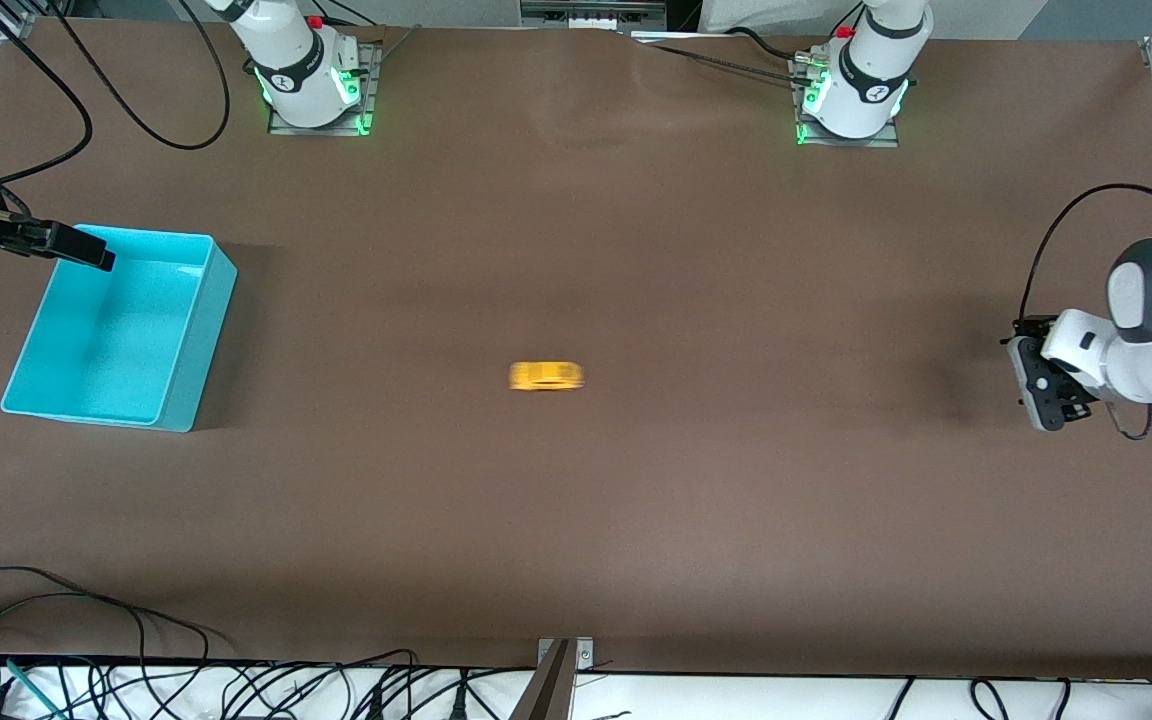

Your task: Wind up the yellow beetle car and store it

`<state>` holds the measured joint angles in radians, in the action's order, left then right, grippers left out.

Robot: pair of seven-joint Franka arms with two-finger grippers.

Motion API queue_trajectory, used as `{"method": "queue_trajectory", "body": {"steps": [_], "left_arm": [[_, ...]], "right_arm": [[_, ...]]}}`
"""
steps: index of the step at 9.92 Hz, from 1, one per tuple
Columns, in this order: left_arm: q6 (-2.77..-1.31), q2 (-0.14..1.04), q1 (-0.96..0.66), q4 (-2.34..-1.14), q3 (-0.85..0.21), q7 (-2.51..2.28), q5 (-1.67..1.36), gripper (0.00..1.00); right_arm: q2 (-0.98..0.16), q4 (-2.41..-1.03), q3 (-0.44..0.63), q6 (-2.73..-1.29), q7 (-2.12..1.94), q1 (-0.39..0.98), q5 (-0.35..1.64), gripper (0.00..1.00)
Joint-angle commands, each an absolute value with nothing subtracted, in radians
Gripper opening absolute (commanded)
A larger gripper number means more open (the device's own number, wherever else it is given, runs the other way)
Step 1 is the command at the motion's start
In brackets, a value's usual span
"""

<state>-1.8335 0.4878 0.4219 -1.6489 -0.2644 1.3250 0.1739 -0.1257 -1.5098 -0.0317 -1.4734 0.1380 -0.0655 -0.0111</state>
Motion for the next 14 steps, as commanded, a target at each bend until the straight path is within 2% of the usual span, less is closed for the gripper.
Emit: {"method": "queue_trajectory", "body": {"steps": [1, 6, 9, 10, 14], "left_arm": [[-1.714, 0.488, 0.434, -1.566, -0.313, 1.218, 0.147, 1.0], [-1.577, 0.486, 0.422, -1.456, -0.385, 0.987, 0.147, 1.0], [-1.563, 0.451, 0.42, -1.428, -0.425, 0.77, 0.068, 1.0], [-1.543, 0.442, 0.416, -1.425, -0.47, 0.67, 0.077, 1.0], [-1.448, 0.336, 0.414, -1.413, -0.578, 0.355, 0.069, 1.0]], "right_arm": [[-0.121, -1.509, -0.034, -1.465, 0.127, -0.067, -0.006, 1.0], [-0.132, -1.512, -0.034, -1.465, 0.031, -0.068, -0.008, 1.0], [-0.201, -1.52, -0.038, -1.503, -0.238, -0.032, -0.012, 1.0], [-0.21, -1.543, -0.038, -1.529, -0.341, -0.032, -0.012, 1.0], [-0.209, -1.782, -0.034, -1.828, -0.835, -0.034, -0.005, 1.0]]}}
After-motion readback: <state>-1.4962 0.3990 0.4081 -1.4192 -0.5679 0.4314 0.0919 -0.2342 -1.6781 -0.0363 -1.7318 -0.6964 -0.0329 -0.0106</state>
